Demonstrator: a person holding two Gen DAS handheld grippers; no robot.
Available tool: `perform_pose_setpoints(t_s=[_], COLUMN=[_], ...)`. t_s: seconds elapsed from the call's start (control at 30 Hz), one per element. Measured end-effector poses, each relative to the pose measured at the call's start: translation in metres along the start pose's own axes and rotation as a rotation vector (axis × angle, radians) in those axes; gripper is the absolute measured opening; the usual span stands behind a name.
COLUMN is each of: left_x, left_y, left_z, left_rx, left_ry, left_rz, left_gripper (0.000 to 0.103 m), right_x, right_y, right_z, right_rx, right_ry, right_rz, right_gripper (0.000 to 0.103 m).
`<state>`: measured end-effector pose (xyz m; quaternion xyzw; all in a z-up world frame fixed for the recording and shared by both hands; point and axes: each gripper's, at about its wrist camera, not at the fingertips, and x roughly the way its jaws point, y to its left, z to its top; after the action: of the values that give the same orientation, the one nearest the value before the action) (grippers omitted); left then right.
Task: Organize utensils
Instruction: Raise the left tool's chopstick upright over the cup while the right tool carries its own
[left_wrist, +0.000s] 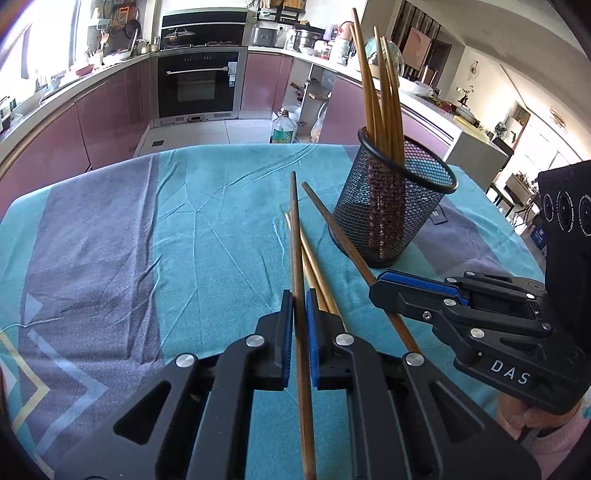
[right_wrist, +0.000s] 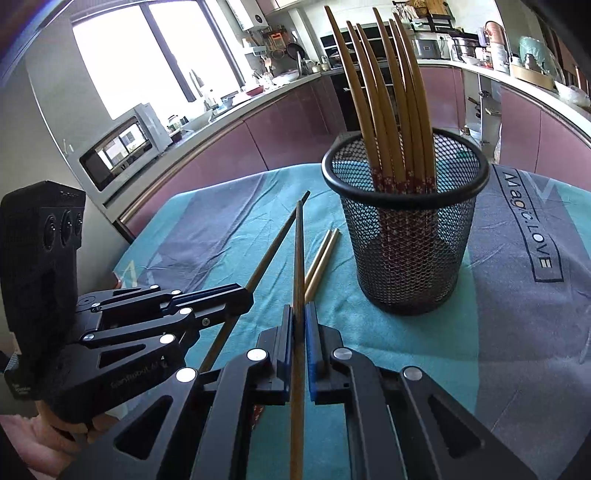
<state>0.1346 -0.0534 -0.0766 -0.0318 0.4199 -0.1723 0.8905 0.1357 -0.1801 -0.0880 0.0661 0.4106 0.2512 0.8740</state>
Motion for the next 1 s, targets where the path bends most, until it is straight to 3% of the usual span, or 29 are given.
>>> perform_pose_setpoints(t_s=[1.0], left_x=[-0.112], left_y=[-0.012], left_z=[0.029], left_rx=[0.005], left_ry=[-0.197], left_rz=[-0.198], left_gripper=[0.008], right_x=[-0.084], right_y=[-0.012], right_z=[0.012], right_rx=[0.011], right_ry=[-0.222], right_rz=[0.066], right_gripper=[0.005])
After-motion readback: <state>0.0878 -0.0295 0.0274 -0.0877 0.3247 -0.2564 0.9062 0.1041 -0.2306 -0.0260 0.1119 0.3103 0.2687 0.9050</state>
